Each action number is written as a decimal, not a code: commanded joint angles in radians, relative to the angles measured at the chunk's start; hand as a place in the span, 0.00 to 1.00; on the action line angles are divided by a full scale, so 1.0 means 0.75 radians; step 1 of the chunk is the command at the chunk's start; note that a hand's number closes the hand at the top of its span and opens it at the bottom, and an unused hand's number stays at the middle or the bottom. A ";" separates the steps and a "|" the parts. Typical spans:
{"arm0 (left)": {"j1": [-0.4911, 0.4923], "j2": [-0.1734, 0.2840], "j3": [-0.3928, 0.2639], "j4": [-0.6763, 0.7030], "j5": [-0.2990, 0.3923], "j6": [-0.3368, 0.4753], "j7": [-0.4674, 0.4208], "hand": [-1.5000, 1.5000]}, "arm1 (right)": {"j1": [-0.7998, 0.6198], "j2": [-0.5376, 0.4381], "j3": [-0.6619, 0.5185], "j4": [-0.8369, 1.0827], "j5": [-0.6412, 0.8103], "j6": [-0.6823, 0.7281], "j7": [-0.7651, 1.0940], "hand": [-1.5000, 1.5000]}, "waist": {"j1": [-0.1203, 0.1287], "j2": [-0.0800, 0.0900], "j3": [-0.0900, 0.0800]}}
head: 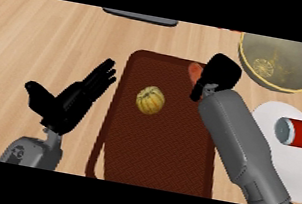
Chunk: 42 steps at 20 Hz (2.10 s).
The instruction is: Pick the sweet potato from the plate and place it in the bowl
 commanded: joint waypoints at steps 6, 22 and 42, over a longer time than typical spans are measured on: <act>-0.023 -0.024 0.002 -0.010 -0.033 0.053 0.048 0.50 | -0.294 0.106 0.171 -0.115 0.080 -0.041 0.351 1.00 | -0.044 -0.012 0.003; 0.035 0.015 0.066 -0.011 0.013 -0.019 -0.005 0.50 | -0.558 -0.044 -0.155 -0.196 0.299 0.130 0.270 1.00 | -0.070 -0.008 0.003; 0.058 -0.002 0.053 0.052 -0.031 -0.061 -0.091 0.50 | -0.432 -0.486 -0.463 0.428 0.363 -0.321 -0.389 1.00 | -0.023 0.020 0.003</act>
